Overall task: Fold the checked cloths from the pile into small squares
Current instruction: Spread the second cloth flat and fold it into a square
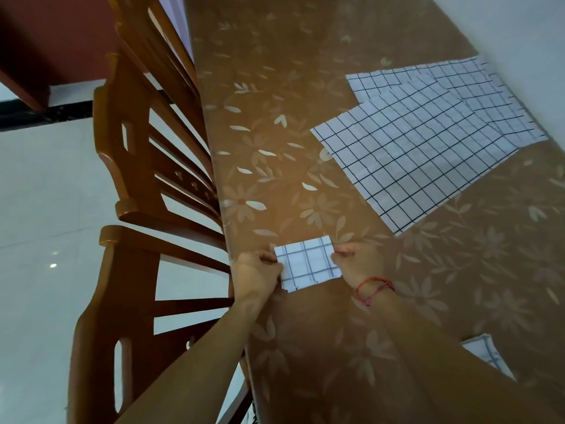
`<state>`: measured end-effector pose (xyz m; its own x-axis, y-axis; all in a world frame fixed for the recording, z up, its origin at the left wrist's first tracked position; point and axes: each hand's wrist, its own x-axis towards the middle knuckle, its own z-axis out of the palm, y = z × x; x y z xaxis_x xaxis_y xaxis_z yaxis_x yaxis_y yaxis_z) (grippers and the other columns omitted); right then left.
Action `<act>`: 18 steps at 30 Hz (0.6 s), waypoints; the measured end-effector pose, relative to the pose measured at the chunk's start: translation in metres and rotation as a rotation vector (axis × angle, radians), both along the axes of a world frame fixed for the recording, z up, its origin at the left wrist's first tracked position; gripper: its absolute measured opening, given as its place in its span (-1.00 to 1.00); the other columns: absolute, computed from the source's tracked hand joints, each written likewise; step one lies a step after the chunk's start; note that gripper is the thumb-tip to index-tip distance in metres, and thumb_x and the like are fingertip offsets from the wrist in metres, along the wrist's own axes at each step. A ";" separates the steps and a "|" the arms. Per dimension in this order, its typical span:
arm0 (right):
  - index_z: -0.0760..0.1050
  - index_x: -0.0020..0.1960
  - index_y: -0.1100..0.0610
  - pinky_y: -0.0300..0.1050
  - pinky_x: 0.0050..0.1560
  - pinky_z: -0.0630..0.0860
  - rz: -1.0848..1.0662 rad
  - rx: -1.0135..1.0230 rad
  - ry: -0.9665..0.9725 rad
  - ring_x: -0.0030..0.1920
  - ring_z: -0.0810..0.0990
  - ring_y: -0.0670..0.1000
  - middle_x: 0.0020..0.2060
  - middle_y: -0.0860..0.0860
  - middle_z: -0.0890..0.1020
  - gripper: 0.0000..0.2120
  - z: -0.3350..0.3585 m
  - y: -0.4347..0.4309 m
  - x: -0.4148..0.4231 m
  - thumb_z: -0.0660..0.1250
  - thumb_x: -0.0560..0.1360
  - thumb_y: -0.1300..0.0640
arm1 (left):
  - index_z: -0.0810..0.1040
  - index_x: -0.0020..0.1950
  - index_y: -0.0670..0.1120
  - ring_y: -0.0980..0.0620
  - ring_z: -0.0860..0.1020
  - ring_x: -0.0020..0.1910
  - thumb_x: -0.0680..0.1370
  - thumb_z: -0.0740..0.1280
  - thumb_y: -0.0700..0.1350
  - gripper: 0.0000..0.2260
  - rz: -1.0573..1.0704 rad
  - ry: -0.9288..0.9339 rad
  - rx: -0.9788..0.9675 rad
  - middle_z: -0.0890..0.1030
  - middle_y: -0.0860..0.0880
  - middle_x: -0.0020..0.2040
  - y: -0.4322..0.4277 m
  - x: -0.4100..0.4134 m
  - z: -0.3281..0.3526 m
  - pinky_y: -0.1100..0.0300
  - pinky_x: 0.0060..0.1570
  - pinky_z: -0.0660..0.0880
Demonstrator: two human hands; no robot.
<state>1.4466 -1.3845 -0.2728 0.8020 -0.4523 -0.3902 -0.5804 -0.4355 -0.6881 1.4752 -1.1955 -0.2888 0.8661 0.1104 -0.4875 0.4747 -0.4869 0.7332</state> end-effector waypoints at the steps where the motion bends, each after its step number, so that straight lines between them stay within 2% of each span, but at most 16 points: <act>1: 0.70 -0.11 0.15 -0.20 -0.14 0.54 0.006 0.001 -0.003 -0.09 0.65 0.04 -0.17 0.13 0.70 -0.84 -0.002 0.000 0.001 0.35 0.42 0.31 | 0.67 -0.18 -0.06 0.02 0.65 -0.33 0.40 0.48 -0.22 -0.93 -0.005 -0.008 0.008 0.68 0.02 -0.30 0.000 0.000 0.000 0.03 -0.17 0.64; 4: 0.70 -0.09 0.09 -0.30 -0.22 0.52 0.033 0.005 0.010 -0.13 0.66 0.01 -0.21 0.04 0.71 -0.79 -0.005 0.000 0.002 0.34 0.42 0.30 | 0.70 -0.12 -0.10 0.03 0.65 -0.29 0.42 0.47 -0.21 -0.93 -0.029 -0.028 0.034 0.69 0.02 -0.25 0.000 0.001 -0.002 0.03 -0.14 0.64; 8: 0.70 -0.12 0.07 -0.09 -0.09 0.62 0.022 0.014 -0.008 -0.14 0.67 0.02 -0.22 0.02 0.72 -0.80 -0.008 0.000 0.001 0.36 0.40 0.29 | 0.70 -0.10 -0.12 0.03 0.65 -0.27 0.43 0.46 -0.20 -0.93 -0.047 -0.046 0.057 0.69 0.01 -0.24 -0.001 0.002 -0.002 0.04 -0.15 0.64; 14: 0.68 -0.11 0.02 -0.12 -0.07 0.61 0.005 0.047 -0.035 -0.17 0.65 -0.11 -0.31 -0.19 0.66 -0.83 -0.010 -0.001 -0.001 0.38 0.42 0.25 | 0.70 -0.03 -0.12 0.10 0.63 -0.26 0.47 0.46 -0.12 -0.87 -0.092 -0.071 0.094 0.69 0.02 -0.22 0.001 0.002 0.002 0.12 -0.14 0.63; 16: 0.65 -0.09 0.01 -0.12 -0.09 0.58 0.011 -0.029 -0.052 -0.16 0.62 -0.11 -0.28 -0.19 0.63 -0.90 -0.008 -0.002 -0.002 0.39 0.43 0.15 | 0.68 0.00 -0.08 0.15 0.61 -0.21 0.52 0.41 -0.08 -0.88 -0.172 -0.174 0.138 0.67 0.05 -0.17 0.004 0.002 0.005 0.17 -0.12 0.62; 18: 0.60 0.02 0.02 -0.11 -0.09 0.55 0.081 -0.185 -0.093 -0.11 0.60 -0.02 -0.12 -0.09 0.60 -0.85 -0.007 -0.002 -0.003 0.36 0.46 0.07 | 0.62 0.10 -0.05 0.11 0.59 -0.09 0.56 0.33 -0.10 -0.85 -0.333 -0.387 0.214 0.65 0.05 -0.05 0.006 0.002 0.003 0.15 -0.01 0.59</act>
<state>1.4440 -1.3860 -0.2802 0.8670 -0.4424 -0.2294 -0.4766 -0.6017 -0.6410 1.4767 -1.1899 -0.2856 0.9827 -0.1380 -0.1235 -0.0145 -0.7220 0.6918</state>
